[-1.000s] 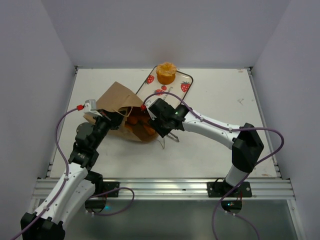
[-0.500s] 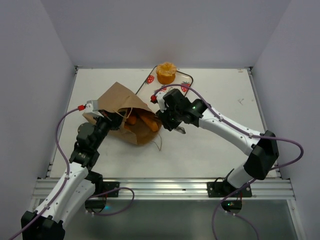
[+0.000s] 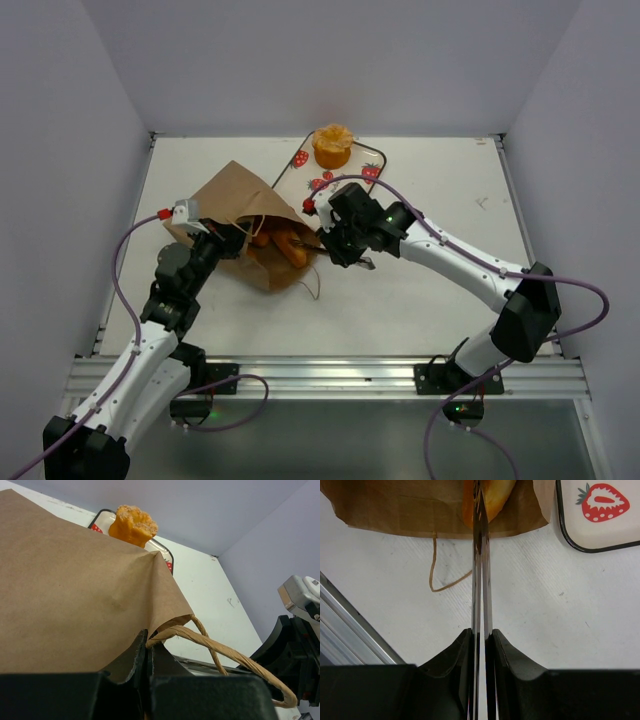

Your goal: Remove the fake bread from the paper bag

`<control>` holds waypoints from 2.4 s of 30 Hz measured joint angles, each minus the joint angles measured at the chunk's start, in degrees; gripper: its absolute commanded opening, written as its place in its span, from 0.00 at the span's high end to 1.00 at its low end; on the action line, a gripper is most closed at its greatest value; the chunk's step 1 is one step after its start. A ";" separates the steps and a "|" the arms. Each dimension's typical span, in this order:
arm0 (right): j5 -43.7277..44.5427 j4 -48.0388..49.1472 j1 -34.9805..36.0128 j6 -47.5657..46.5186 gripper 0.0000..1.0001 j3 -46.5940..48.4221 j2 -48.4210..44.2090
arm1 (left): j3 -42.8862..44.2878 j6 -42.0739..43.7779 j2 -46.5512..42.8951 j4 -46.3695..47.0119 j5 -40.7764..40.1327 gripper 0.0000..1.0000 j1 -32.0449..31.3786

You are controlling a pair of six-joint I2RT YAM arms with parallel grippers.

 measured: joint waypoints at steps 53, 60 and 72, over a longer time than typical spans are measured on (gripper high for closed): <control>8.68 -0.33 2.25 -0.39 1.00 4.94 10.32 | 0.90 -8.98 1.86 1.05 1.62 1.00 0.00; 6.88 -2.86 1.11 -2.93 1.00 4.72 4.57 | 0.94 -6.43 2.38 1.05 0.00 1.00 0.00; 0.00 -8.41 -3.80 -9.38 1.00 0.22 -10.38 | 6.10 -0.90 6.43 -0.85 -4.04 1.00 0.00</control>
